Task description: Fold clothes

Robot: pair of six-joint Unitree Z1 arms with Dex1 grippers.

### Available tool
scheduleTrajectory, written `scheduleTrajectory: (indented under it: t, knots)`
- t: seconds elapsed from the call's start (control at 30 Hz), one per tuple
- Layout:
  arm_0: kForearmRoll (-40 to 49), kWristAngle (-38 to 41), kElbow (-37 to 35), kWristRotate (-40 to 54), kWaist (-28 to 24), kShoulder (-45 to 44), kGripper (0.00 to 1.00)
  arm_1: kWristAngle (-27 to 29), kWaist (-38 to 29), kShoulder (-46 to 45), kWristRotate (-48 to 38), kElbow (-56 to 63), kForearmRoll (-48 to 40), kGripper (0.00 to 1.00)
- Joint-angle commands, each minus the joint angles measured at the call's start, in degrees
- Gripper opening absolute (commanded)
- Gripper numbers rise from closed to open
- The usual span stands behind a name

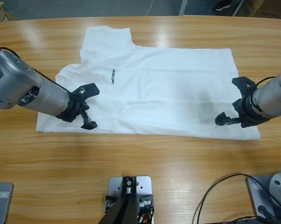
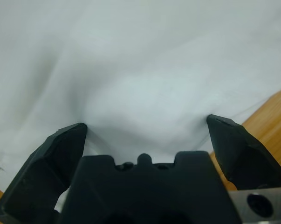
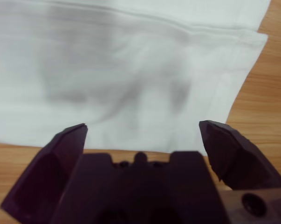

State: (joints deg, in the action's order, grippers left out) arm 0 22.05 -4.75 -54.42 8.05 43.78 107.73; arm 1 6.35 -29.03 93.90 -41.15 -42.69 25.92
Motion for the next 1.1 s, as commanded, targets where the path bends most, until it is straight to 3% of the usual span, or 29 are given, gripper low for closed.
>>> scheduleTrajectory:
  t: [0.03, 0.4, 0.6, 1.1]
  knots:
    - [1.46, 0.04, 3.69, -3.2, 2.92, 3.54, 0.973, 0.39, 1.4, 2.71, 0.63, -0.56, 0.35, 0.987]
    - [10.97, -1.35, -2.95, -11.15, 3.57, 3.98, 0.973, -0.72, 1.52, 1.47, 1.51, -0.2, 0.35, 0.991]
    - [10.57, -0.26, -0.95, -16.63, 5.0, 5.22, 0.973, -0.72, 1.52, 1.5, 1.47, -0.2, 0.27, 0.991]
    - [16.86, 0.26, -1.9, -15.93, 8.25, 1.46, 0.973, -2.8, 3.68, 8.29, 1.51, -0.64, -1.49, 0.991]
